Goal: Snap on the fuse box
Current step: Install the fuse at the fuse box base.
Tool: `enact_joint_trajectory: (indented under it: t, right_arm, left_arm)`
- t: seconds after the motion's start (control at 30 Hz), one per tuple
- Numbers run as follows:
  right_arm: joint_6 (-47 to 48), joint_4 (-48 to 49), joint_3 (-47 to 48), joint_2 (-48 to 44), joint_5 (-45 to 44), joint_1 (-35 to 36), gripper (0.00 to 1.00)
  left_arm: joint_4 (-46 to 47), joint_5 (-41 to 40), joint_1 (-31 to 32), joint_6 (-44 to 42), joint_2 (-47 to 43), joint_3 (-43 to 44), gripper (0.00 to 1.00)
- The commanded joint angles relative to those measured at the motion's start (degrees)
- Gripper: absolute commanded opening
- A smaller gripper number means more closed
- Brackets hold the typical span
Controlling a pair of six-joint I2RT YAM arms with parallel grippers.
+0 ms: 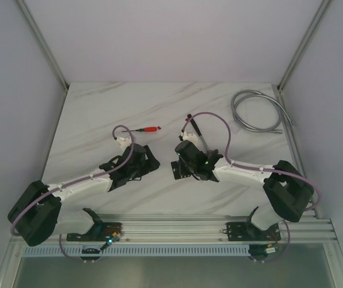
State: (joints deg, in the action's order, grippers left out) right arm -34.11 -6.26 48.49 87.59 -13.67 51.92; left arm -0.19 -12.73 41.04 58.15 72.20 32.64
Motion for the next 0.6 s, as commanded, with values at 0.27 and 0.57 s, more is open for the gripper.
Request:
enact_joint_trajectory:
  t: [0.27, 0.57]
  right_arm:
    - [0.5, 0.0, 0.6, -1.1, -2.5, 0.4, 0.0]
    - [1.2, 1.3, 0.6, 0.3, -1.3, 0.4, 0.0]
  left_arm:
    - [-3.3, -2.3, -2.4, -2.5, -1.5, -1.1, 0.93]
    - [-3.7, -2.5, -2.7, -2.5, -1.9, -1.3, 0.98]
